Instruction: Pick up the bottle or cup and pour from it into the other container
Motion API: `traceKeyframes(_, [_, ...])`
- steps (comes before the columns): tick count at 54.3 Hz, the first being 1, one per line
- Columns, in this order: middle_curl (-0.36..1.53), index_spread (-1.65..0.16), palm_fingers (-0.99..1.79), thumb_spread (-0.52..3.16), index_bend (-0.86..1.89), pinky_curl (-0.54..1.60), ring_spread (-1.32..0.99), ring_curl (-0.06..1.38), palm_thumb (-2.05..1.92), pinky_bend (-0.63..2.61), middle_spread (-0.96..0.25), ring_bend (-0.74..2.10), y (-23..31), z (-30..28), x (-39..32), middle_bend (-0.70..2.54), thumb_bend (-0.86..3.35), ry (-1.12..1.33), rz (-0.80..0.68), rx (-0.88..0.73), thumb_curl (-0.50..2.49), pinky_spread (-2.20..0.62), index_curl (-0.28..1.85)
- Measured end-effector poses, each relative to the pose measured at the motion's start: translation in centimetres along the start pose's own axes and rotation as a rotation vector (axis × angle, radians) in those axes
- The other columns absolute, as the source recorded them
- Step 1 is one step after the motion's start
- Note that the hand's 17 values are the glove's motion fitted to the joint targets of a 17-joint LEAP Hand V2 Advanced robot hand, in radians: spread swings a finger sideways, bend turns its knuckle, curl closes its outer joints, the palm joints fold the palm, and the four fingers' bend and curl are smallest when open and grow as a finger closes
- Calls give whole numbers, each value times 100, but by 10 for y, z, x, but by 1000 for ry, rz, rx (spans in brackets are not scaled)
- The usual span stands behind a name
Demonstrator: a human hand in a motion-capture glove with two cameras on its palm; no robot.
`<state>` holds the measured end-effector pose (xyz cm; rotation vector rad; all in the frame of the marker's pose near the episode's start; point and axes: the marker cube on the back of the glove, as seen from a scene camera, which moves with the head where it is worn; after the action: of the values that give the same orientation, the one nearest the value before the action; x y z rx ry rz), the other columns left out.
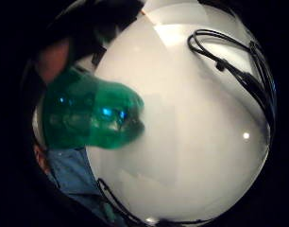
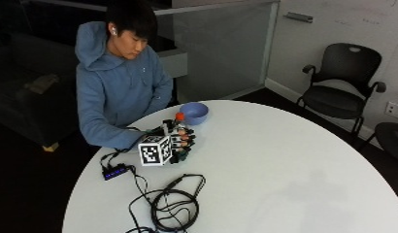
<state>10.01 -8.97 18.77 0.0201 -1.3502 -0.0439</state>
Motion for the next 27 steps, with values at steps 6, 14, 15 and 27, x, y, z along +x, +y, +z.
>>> traceKeyframes(6, [39, -19, 79, 75, 18, 32, 4, 29, 95, 39, 5, 56, -2, 12, -3, 40, 5, -41, -22, 64, 44, 24, 25])
traceKeyframes(14, [42, -15, 90, 68, 15, 32, -4, 32, 104, 29, 3, 54, -2, 26, -5, 41, 3, -10, -26, 98, 50, 19, 29])
traceKeyframes(15, [42, -15, 91, 67, 14, 32, -5, 33, 104, 29, 3, 54, -2, 27, -7, 41, 2, 2, -24, 97, 51, 18, 29])
traceKeyframes(27, [43, -19, 96, 57, 12, 33, -9, 36, 107, 24, 2, 53, -6, 42, -36, 36, -2, 312, -3, -36, 58, 11, 29])
